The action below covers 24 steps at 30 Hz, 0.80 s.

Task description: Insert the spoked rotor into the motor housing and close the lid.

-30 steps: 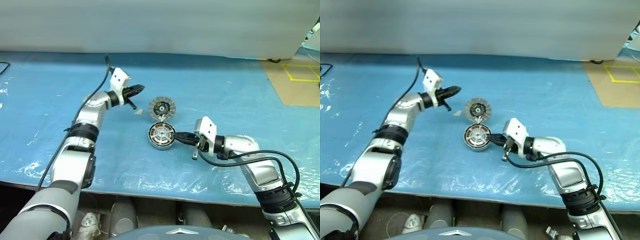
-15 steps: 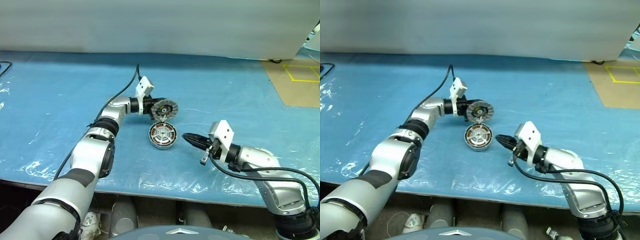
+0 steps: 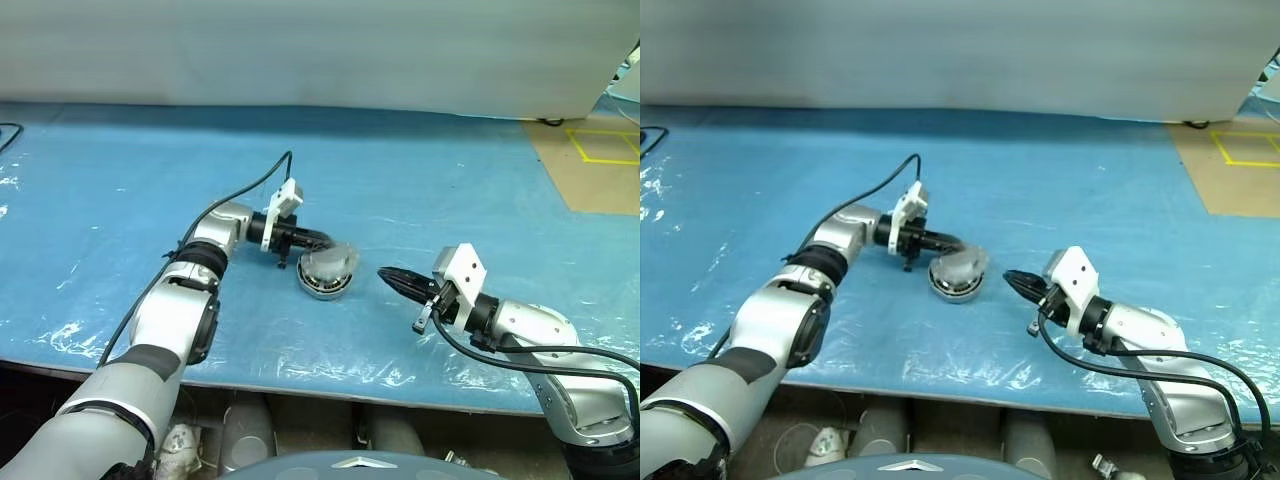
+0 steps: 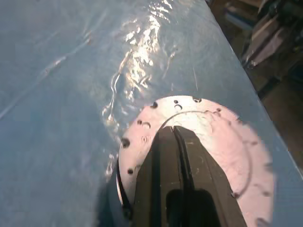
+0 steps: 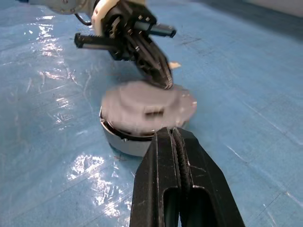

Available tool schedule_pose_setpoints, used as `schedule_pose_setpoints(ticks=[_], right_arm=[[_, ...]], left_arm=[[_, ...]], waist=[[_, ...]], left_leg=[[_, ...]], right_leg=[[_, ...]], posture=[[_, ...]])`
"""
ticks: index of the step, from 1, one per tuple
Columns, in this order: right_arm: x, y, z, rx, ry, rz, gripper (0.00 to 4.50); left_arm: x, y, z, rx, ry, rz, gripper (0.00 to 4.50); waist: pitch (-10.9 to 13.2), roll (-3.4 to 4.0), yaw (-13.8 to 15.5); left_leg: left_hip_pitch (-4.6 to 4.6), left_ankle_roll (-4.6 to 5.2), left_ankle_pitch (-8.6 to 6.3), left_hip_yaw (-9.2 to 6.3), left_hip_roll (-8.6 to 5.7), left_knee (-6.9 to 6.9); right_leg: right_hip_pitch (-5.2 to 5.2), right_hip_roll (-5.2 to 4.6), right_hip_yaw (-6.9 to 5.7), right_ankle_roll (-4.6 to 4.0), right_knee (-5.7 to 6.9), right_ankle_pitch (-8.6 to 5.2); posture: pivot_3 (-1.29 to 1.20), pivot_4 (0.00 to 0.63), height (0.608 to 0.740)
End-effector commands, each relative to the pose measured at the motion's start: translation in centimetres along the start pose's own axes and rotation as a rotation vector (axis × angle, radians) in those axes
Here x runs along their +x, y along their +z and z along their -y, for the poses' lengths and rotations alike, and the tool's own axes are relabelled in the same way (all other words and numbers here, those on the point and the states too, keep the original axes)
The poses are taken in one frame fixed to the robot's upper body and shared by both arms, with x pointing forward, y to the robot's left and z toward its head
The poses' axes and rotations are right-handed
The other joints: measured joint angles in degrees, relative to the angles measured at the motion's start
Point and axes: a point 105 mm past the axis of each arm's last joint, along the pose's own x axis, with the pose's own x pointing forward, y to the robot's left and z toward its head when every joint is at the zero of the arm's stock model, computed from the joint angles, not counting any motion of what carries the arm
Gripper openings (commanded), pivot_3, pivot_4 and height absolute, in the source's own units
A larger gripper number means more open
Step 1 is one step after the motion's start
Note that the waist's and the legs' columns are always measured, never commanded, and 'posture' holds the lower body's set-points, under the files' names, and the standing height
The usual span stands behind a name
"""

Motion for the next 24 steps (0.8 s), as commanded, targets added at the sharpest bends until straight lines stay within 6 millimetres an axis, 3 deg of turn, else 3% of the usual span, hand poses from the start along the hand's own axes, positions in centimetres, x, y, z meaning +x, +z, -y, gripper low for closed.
schedule_pose_setpoints(ticks=[1,5,8,12,16,24], right_arm=[[0.2,1.4,0.6,-0.048,-0.004,0.057,0.0],[1.3,2.0,0.8,-0.062,0.015,0.087,0.0],[2.6,2.4,0.9,-0.072,0.042,0.11,0.0],[4.5,2.5,0.6,-0.059,0.107,0.133,0.0],[6.3,2.6,0.3,-0.025,0.171,0.152,0.0],[8.3,1.6,1.1,-0.021,0.256,0.124,2.63]], left_arm=[[-0.1,-0.4,0.3,0.079,0.0,-0.058,0.04],[0.2,-0.7,0.3,0.147,0.056,-0.034,0.04],[-0.1,1.3,0.2,0.198,0.131,0.092,0.04],[-2.0,4.4,0.6,0.241,0.211,0.269,0.04],[-4.0,3.9,1.5,0.278,0.319,0.297,0.04],[-5.9,-0.9,6.2,0.185,0.476,0.271,0.0]], waist=[[0.0,0.0,0.0],[0.0,0.0,0.0],[0.0,0.01,-0.1],[0.0,0.02,-0.2],[0.0,0.05,-0.8],[0.0,0.06,-1.7]], left_leg=[[0.0,0.0,0.0,0.0,0.0,0.01],[0.12,0.01,0.0,0.0,-0.04,0.01],[0.13,0.01,0.0,0.0,-0.03,0.01],[0.03,0.0,0.0,0.0,0.0,0.04],[-0.02,0.0,0.0,0.01,0.06,0.01],[-0.11,-0.12,-0.08,0.02,0.16,-0.05]], right_leg=[[0.01,-0.01,0.0,0.0,0.0,0.0],[0.13,-0.07,0.0,0.0,0.02,0.0],[0.14,-0.06,0.01,-0.01,0.03,0.0],[0.04,-0.03,0.0,-0.02,0.07,0.0],[-0.04,0.05,-0.01,-0.03,0.08,-0.01],[-0.13,0.09,-0.04,-0.06,0.06,-0.03]], posture=[[0.0,0.15,0.74],[0.0,0.15,0.74],[0.0,0.15,0.74],[0.0,0.15,0.74],[0.0,0.15,0.74],[0.0,0.15,0.74]])
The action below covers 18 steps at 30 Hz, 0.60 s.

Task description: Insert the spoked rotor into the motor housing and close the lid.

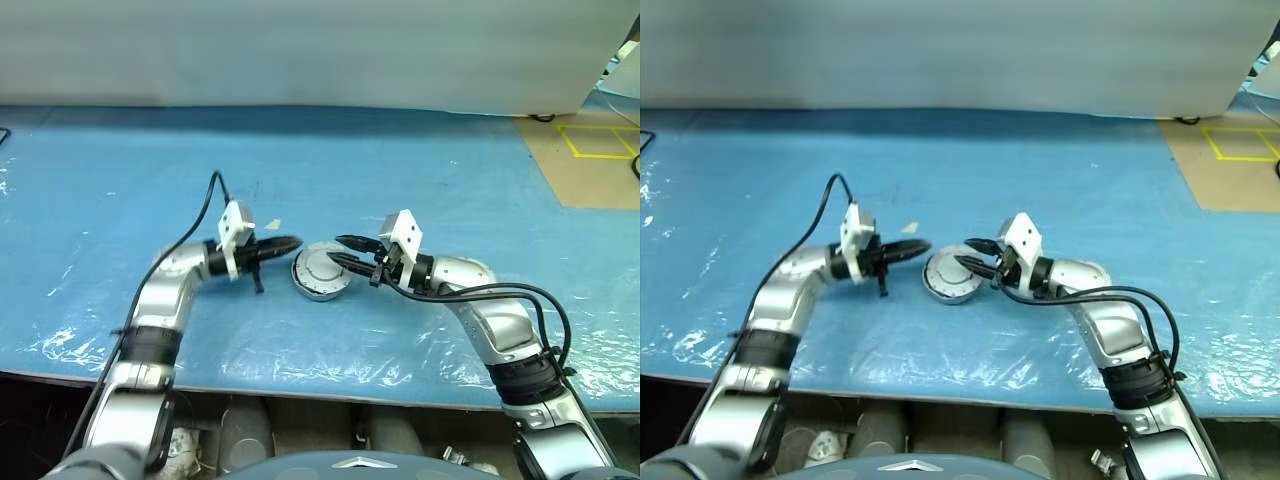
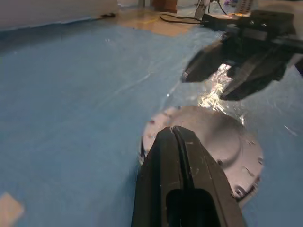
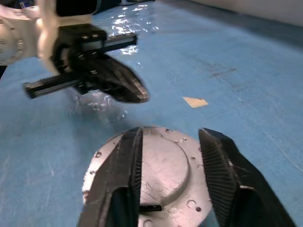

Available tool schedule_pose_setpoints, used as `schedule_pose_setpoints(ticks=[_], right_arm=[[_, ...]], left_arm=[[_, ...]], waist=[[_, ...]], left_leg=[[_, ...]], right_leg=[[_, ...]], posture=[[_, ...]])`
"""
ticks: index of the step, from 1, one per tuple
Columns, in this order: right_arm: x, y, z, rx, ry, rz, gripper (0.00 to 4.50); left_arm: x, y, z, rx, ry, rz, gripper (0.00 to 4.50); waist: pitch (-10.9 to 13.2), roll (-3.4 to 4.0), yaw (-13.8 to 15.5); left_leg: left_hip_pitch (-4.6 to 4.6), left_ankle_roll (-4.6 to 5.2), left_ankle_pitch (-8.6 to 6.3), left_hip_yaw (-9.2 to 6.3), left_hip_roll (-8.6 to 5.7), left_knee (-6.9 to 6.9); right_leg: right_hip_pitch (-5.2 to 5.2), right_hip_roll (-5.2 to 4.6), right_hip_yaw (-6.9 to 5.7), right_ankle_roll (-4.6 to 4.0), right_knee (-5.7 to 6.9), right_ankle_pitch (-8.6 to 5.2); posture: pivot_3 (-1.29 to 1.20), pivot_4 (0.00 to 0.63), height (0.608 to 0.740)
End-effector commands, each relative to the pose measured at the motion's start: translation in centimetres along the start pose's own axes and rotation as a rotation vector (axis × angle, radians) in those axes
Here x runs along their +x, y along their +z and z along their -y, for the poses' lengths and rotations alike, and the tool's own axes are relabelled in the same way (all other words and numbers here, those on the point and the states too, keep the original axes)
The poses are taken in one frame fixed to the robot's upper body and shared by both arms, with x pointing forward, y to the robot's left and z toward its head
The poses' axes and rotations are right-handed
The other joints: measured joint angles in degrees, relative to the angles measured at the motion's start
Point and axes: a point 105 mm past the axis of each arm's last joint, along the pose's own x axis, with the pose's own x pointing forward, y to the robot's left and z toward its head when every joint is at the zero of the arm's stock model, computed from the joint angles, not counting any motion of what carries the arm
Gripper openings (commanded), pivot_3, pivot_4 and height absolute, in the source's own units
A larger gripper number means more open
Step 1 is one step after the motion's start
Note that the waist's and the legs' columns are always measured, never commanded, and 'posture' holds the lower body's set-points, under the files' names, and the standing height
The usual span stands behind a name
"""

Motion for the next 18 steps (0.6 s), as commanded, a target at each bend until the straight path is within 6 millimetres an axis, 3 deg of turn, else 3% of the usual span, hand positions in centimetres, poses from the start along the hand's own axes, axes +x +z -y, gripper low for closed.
schedule_pose_setpoints(ticks=[1,5,6,18], right_arm=[[0.4,0.8,0.3,-0.04,0.047,0.024,2.99],[1.0,0.7,0.3,-0.049,0.098,0.012,4.32],[1.2,0.6,0.3,-0.052,0.109,0.009,4.44],[3.2,-1.0,-0.7,-0.096,0.182,-0.064,4.44]], left_arm=[[-1.3,1.6,1.0,0.044,0.062,0.032,0.0],[-2.7,1.0,1.9,0.022,0.137,0.014,0.0],[-3.0,0.9,2.0,0.02,0.154,0.007,0.0],[-4.0,0.0,2.9,0.002,0.241,-0.023,0.0]], waist=[[0.0,0.02,0.1],[0.0,0.02,0.0],[0.0,0.02,0.0],[0.0,0.02,-0.1]], left_leg=[[0.01,0.0,0.0,0.0,0.01,0.0],[0.05,0.02,-0.01,0.01,0.02,0.07],[0.07,0.02,-0.01,0.04,0.01,0.09],[0.16,0.01,-0.01,0.07,0.03,0.1]], right_leg=[[0.0,0.0,0.0,-0.02,0.01,-0.01],[0.04,0.01,0.0,-0.05,0.02,-0.04],[0.04,0.01,0.0,-0.05,0.02,-0.04],[0.05,0.1,0.01,-0.05,0.05,-0.04]], posture=[[0.0,0.15,0.74],[0.0,0.15,0.74],[0.0,0.15,0.74],[0.0,0.15,0.74]])
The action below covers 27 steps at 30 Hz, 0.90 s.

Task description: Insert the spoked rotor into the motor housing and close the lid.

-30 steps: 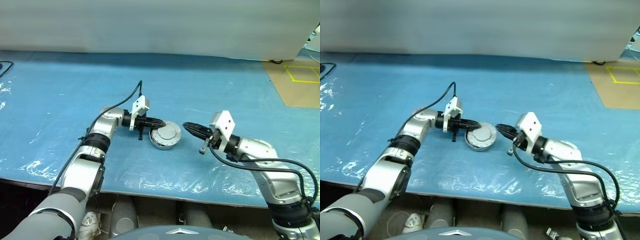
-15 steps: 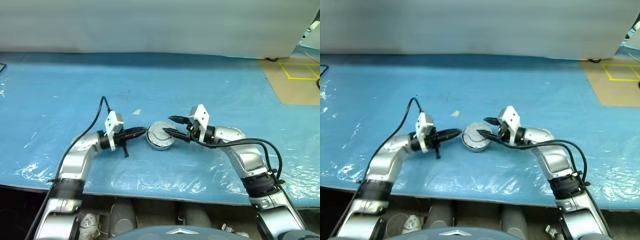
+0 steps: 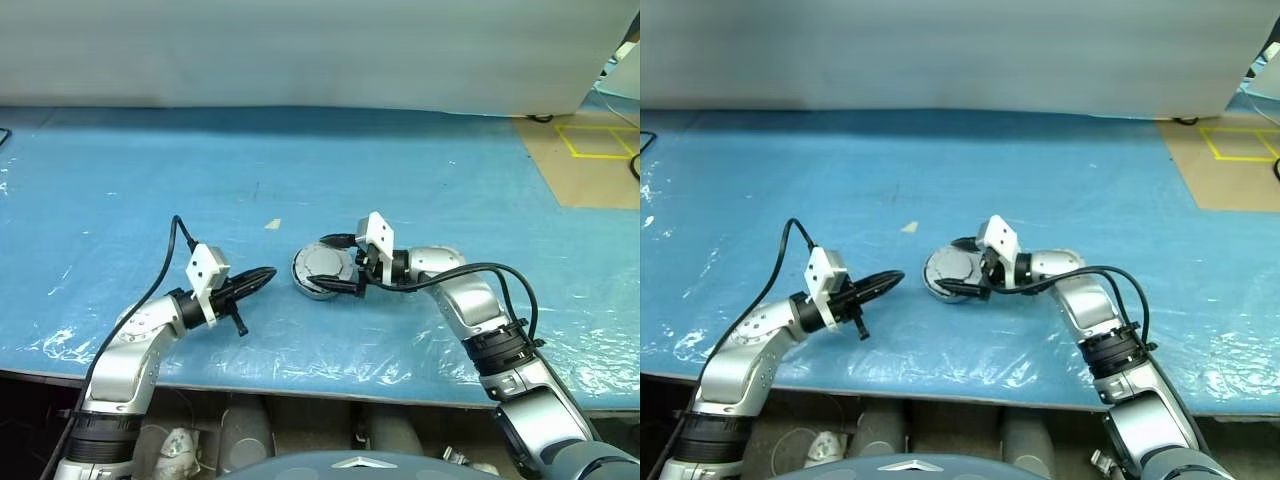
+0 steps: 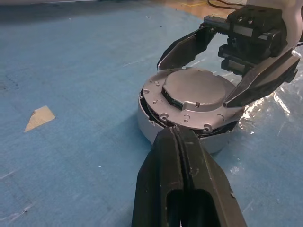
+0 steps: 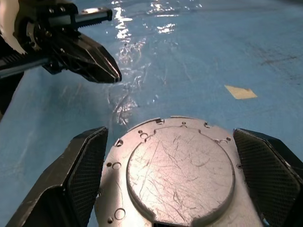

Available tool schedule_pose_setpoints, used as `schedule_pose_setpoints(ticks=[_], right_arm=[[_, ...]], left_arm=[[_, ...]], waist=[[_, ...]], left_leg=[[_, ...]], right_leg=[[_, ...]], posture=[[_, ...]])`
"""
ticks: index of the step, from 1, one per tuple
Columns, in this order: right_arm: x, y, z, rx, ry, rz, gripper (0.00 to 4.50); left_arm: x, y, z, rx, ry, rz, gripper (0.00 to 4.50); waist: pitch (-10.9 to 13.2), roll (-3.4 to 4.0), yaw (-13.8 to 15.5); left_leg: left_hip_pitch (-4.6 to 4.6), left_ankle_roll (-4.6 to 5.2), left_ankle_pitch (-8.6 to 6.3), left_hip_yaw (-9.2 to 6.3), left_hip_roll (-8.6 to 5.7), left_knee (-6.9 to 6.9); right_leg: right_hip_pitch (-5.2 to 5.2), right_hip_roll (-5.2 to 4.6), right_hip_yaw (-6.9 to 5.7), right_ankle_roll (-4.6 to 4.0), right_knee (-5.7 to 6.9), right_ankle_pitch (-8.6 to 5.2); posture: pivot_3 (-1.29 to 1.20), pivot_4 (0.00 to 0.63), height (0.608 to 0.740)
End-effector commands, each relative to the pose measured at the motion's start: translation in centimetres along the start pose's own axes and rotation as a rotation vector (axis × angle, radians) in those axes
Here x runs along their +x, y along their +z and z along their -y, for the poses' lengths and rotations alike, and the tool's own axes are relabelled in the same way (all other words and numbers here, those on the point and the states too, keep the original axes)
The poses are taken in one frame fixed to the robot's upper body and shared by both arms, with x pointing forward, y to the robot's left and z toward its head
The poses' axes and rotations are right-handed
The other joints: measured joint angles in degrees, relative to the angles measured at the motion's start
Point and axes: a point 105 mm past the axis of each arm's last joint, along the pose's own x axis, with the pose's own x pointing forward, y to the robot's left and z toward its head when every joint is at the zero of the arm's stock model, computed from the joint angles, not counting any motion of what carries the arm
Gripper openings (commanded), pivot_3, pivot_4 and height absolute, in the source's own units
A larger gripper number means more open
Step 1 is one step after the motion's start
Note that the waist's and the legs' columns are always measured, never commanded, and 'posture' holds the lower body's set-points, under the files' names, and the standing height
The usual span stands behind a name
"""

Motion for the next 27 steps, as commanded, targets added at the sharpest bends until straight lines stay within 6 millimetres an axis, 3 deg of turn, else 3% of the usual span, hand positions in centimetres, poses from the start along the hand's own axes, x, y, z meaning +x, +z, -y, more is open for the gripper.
schedule_pose_setpoints(ticks=[1,7,16,27], right_arm=[[0.7,0.6,0.2,-0.075,-0.008,0.004,4.44],[1.0,-0.4,0.9,-0.117,-0.058,-0.023,2.98],[1.4,1.0,0.8,-0.11,-0.066,0.015,2.99],[2.2,1.0,0.3,0.016,-0.064,-0.02,2.99]], left_arm=[[-0.5,0.6,0.3,0.028,0.011,0.009,0.0],[-0.6,0.7,0.1,0.025,0.02,0.008,0.0],[-0.3,0.7,0.0,0.028,0.015,0.007,0.0],[-0.5,0.1,0.0,0.021,0.035,0.0,0.0]], waist=[[0.0,0.0,0.0],[0.0,-0.01,-0.1],[0.0,-0.01,-0.8],[0.0,0.0,-1.2]], left_leg=[[0.01,0.0,0.0,0.0,0.0,0.0],[0.14,0.01,-0.01,0.03,0.0,0.01],[0.24,0.01,-0.01,0.03,0.0,0.01],[0.27,0.0,0.0,0.03,0.0,0.01]], right_leg=[[0.0,0.01,0.0,0.0,0.0,0.0],[0.07,0.01,0.01,0.0,0.04,0.0],[0.12,0.04,0.04,0.0,0.1,0.0],[0.14,0.05,0.05,-0.01,0.1,0.0]], posture=[[0.0,0.15,0.74],[0.0,0.15,0.74],[0.0,0.15,0.74],[0.0,0.15,0.74]])
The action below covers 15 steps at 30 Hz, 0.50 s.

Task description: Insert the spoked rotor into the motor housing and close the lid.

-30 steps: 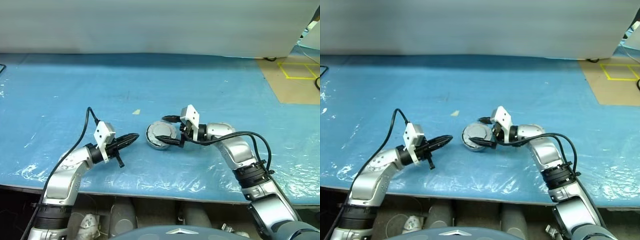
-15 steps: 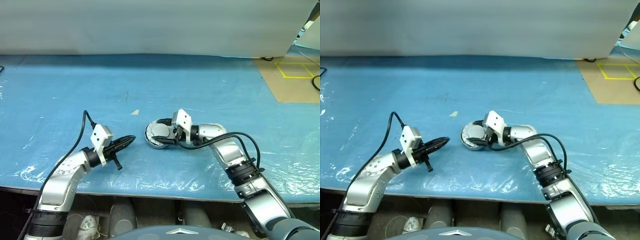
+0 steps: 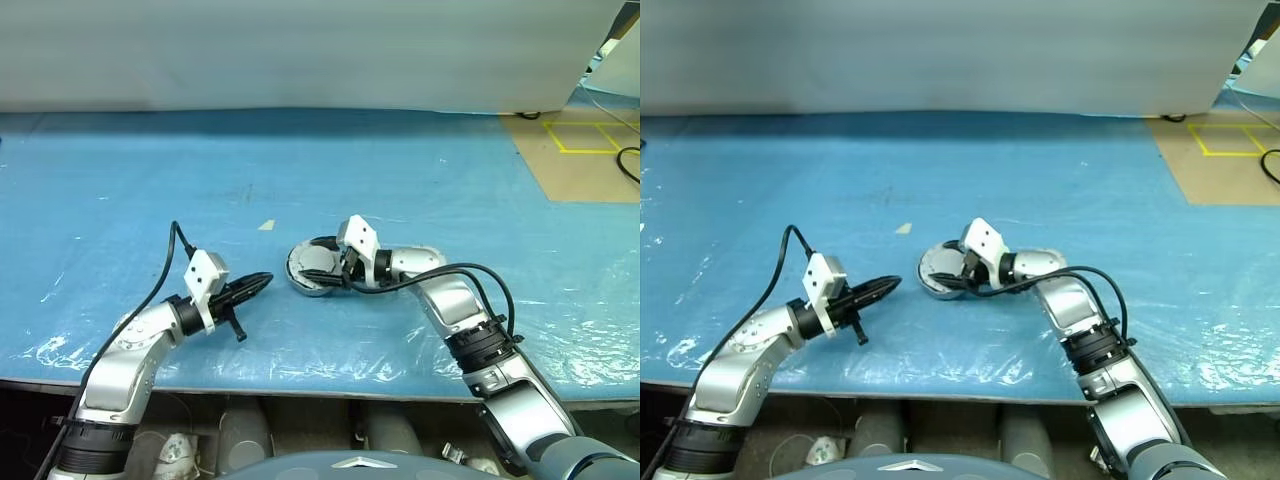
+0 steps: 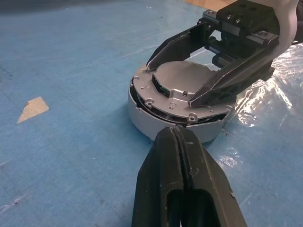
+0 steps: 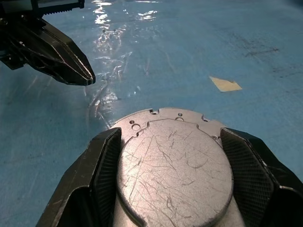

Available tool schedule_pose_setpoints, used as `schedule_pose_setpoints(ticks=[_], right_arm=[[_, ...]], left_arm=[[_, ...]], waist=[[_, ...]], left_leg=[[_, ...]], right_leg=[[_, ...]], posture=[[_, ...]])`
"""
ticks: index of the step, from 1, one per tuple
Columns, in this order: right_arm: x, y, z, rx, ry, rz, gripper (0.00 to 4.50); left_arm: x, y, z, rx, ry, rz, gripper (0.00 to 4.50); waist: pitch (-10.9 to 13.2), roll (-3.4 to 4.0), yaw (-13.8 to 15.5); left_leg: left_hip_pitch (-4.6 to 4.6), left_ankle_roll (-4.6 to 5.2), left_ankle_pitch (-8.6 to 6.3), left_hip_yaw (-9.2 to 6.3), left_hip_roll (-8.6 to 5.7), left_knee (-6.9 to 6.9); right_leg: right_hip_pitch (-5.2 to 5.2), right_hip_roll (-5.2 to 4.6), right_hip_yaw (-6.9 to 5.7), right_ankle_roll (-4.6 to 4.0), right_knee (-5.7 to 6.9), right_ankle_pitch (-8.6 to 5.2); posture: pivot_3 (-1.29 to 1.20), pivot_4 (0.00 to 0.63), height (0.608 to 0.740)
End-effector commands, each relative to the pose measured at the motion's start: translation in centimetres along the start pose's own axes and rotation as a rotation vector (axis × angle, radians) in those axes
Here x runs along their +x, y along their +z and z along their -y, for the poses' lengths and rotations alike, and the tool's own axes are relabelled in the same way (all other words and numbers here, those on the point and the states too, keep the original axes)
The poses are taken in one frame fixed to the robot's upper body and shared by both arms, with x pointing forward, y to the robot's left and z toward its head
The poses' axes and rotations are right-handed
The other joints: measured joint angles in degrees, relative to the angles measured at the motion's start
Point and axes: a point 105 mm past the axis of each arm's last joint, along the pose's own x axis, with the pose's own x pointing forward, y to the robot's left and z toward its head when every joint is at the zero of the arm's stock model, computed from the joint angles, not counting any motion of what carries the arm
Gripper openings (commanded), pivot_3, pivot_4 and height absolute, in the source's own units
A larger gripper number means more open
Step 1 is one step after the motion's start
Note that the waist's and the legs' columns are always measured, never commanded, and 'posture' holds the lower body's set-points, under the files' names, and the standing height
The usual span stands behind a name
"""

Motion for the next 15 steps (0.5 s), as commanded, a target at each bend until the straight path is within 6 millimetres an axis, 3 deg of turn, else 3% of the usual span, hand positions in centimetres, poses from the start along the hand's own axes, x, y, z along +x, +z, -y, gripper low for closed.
schedule_pose_setpoints(ticks=[1,15], right_arm=[[0.3,1.1,-0.1,0.052,0.004,0.025,2.99],[1.6,0.9,0.2,0.029,-0.046,-0.026,2.99]], left_arm=[[-0.2,0.8,-0.2,0.03,0.008,0.03,0.0],[-0.4,0.3,-0.3,0.031,0.016,0.019,0.0]], waist=[[0.0,0.0,0.0],[0.0,0.0,-0.1]], left_leg=[[0.02,0.0,0.0,0.0,0.0,0.0],[0.08,-0.01,0.0,0.0,0.0,-0.01]], right_leg=[[0.02,0.0,0.0,0.0,0.0,0.0],[0.03,0.01,0.03,0.0,0.02,0.0]], posture=[[0.0,0.15,0.74],[0.0,0.15,0.74]])
